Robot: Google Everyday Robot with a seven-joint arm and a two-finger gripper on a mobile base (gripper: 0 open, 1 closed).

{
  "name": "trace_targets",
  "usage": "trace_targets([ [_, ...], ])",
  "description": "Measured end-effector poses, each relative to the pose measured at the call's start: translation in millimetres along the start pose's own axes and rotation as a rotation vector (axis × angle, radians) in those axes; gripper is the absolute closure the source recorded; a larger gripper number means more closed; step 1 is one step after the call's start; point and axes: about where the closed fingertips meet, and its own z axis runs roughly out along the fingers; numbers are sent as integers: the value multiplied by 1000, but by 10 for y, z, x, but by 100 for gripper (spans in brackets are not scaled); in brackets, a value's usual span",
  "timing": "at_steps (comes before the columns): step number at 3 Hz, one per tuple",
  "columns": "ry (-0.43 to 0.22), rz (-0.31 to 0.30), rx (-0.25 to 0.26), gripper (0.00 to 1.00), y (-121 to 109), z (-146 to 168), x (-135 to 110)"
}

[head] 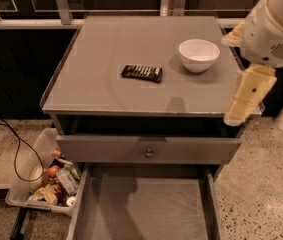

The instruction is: Place rxbar chocolate into middle drawer

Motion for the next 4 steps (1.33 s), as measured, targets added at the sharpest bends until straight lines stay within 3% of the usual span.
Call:
trace_targets([
  [2, -194, -82, 43, 0, -454, 340, -708],
  [3, -258, -76, 37, 0, -729, 573, -889],
  [4, -258, -76, 37, 0, -729, 573, -889],
])
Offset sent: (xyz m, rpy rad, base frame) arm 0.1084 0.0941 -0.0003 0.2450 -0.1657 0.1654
